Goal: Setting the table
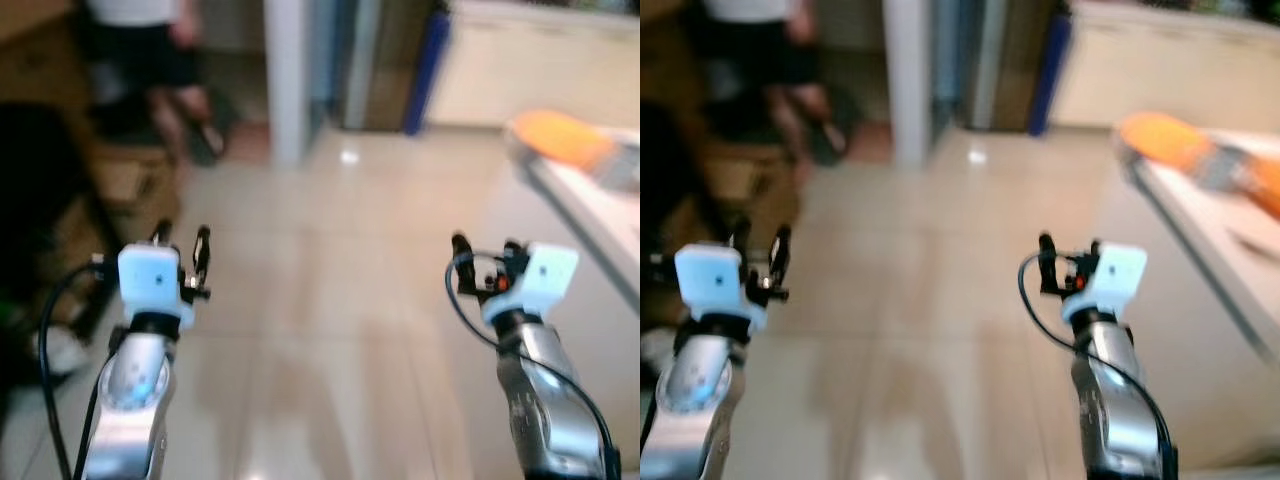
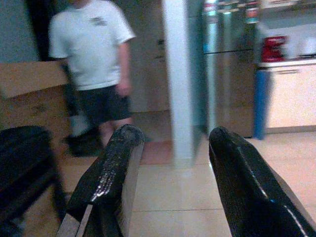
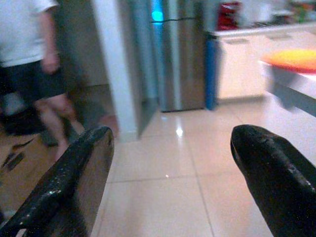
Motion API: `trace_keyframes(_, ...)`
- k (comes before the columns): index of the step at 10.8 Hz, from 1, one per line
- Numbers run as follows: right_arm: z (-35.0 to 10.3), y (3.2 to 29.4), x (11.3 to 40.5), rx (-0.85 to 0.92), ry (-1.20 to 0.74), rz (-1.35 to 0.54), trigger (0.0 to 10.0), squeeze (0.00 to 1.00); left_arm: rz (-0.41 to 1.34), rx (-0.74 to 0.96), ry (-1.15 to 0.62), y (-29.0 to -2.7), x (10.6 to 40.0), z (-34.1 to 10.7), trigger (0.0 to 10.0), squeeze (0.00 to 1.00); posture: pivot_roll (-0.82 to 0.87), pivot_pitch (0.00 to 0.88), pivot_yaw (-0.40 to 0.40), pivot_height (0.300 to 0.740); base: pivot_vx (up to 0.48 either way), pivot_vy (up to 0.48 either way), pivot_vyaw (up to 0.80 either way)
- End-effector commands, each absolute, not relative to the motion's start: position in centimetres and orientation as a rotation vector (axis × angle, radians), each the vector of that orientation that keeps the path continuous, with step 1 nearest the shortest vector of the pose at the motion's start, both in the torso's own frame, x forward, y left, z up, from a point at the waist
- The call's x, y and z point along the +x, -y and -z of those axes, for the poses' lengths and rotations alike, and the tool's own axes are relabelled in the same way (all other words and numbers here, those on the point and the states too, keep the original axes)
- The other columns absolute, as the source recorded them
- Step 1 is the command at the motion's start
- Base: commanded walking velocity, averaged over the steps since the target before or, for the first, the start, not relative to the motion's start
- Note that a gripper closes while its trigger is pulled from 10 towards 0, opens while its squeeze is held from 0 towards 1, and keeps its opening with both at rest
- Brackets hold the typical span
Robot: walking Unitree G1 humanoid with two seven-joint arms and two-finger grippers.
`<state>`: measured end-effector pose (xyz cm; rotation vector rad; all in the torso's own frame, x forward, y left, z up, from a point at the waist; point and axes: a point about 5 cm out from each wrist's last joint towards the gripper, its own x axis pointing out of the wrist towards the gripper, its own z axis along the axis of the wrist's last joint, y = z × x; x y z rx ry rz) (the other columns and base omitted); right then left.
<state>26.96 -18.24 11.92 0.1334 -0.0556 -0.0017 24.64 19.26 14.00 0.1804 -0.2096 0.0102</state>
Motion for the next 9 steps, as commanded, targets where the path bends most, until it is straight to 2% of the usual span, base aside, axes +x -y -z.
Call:
trace_keyframes(1,-12.3,17.3,27.2,0.112,0.074,-0.029,10.0,0.0,-0.004,0.192,0.218,-19.5,24.5,-14.2,10.0,0.0,0.05,0.0,-0.046,0.74,0.472,0.0,0.0)
trace_keyframes(9,-12.6,16.5,27.4,0.088,0.085,-0.059,10.0,0.0,0.014,0.221,0.229,-19.5,24.8,-14.5,10.0,0.0,0.04,0.0,-0.045,0.74,0.48,0.0,0.0)
